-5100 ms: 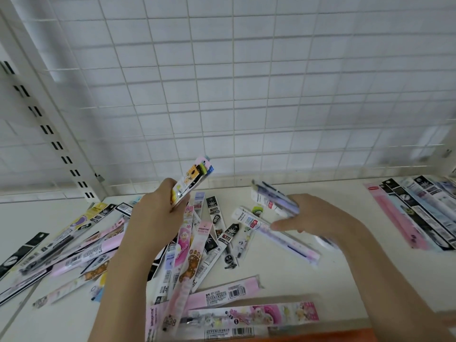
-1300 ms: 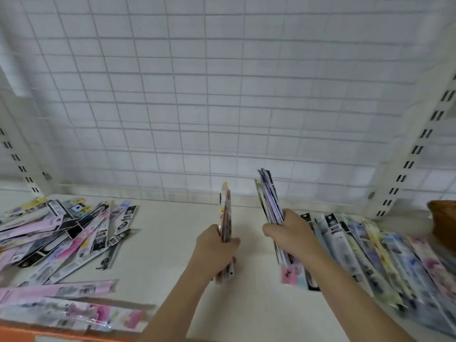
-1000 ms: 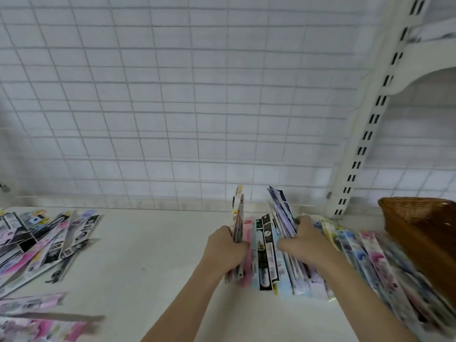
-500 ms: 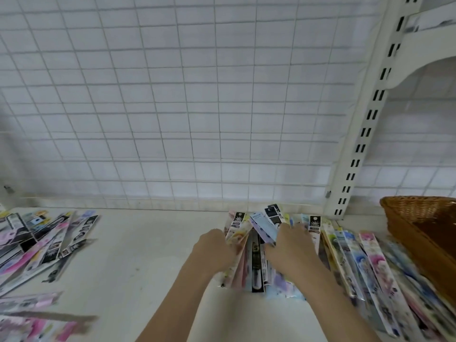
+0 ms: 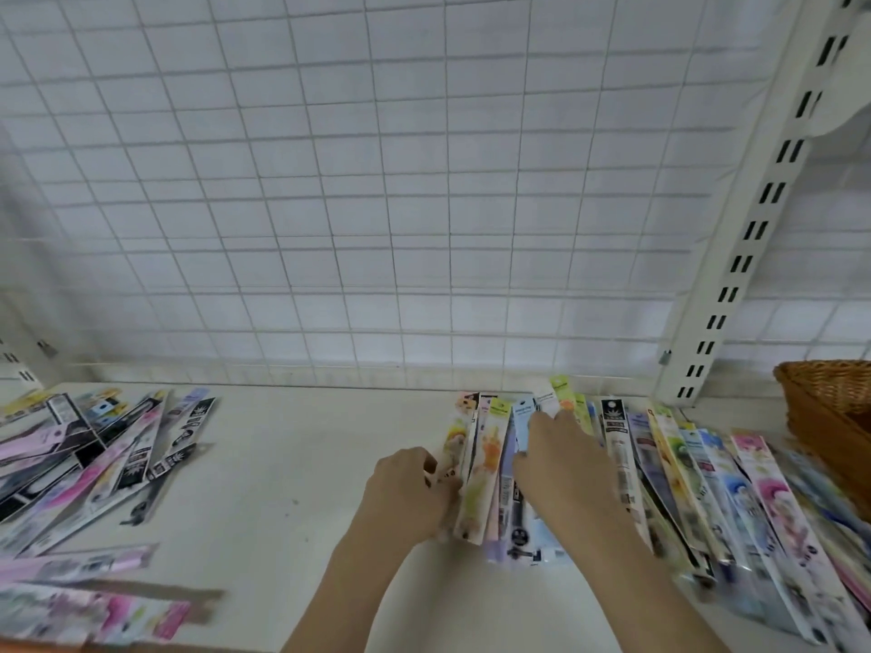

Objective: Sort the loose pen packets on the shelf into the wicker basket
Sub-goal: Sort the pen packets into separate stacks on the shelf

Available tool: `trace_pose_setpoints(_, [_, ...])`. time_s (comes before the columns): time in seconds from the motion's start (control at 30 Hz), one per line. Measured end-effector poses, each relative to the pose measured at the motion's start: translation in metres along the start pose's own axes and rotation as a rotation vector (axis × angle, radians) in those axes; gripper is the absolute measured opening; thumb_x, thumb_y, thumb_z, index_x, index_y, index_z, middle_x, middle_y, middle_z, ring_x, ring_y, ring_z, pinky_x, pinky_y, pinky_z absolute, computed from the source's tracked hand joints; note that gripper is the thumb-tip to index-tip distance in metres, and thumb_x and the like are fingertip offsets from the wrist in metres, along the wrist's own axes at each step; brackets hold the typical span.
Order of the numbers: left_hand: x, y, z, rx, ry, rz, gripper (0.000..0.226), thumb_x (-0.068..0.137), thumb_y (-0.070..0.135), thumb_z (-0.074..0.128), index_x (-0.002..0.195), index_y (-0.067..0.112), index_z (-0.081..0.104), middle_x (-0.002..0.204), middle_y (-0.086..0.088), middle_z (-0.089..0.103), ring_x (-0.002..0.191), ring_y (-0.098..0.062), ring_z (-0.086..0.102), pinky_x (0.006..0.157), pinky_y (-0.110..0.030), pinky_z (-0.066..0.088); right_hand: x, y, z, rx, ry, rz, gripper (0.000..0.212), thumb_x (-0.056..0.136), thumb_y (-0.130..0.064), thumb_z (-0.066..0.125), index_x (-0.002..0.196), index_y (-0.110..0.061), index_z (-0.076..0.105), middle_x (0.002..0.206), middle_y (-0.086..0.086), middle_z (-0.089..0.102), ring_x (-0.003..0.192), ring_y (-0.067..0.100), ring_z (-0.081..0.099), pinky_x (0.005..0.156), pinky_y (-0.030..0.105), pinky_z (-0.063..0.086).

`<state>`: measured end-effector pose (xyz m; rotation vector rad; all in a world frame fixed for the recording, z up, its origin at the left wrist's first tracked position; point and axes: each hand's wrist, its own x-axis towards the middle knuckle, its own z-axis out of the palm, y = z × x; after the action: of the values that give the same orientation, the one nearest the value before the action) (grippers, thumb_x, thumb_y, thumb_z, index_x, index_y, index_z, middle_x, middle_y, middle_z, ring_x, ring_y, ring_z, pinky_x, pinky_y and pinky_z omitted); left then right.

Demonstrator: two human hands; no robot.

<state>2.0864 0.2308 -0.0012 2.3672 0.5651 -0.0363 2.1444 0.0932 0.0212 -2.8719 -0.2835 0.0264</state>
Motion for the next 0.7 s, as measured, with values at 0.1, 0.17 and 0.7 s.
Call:
trace_pose_setpoints(0.1, [0.001, -0.006, -0.004, -0.049, 0.035, 0.012, 0.042, 0.088, 0.039, 0.057, 0.121, 0.013, 0.054, 0.099, -0.002, 0.066, 0.084, -0.022, 0.065, 0.069, -0.026, 0.05, 0.001, -0.008, 0.005, -0.015, 0.075, -0.002, 0.023, 0.095, -0.019, 0.044, 0.114, -0.01, 0.052, 0.118, 0.008, 0.049, 0.1, 0.024, 0.059, 0.065, 0.031, 0.042])
trace_pose_setpoints(0.17, [0.001, -0.011, -0.01, -0.056, 0.084, 0.039, 0.043, 0.089, 0.039, 0.056, 0.124, 0.016, 0.052, 0.095, 0.003, 0.061, 0.083, -0.019, 0.064, 0.072, -0.026, 0.051, 0.001, -0.015, 0.007, -0.033, 0.145, -0.031, 0.027, 0.096, -0.026, 0.041, 0.115, -0.011, 0.053, 0.116, 0.007, 0.051, 0.104, 0.023, 0.056, 0.068, 0.031, 0.043])
trace_pose_setpoints(0.7, [-0.012, -0.206, -0.18, 0.154, 0.438, 0.098, 0.024, 0.092, 0.03, 0.052, 0.109, 0.017, 0.063, 0.092, 0.002, 0.068, 0.079, -0.013, 0.059, 0.071, -0.025, 0.048, -0.039, -0.176, 0.083, 0.178, 0.11, -0.293, 0.02, 0.095, -0.036, 0.041, 0.104, -0.028, 0.057, 0.092, -0.013, 0.058, 0.081, 0.008, 0.052, 0.065, 0.023, 0.042])
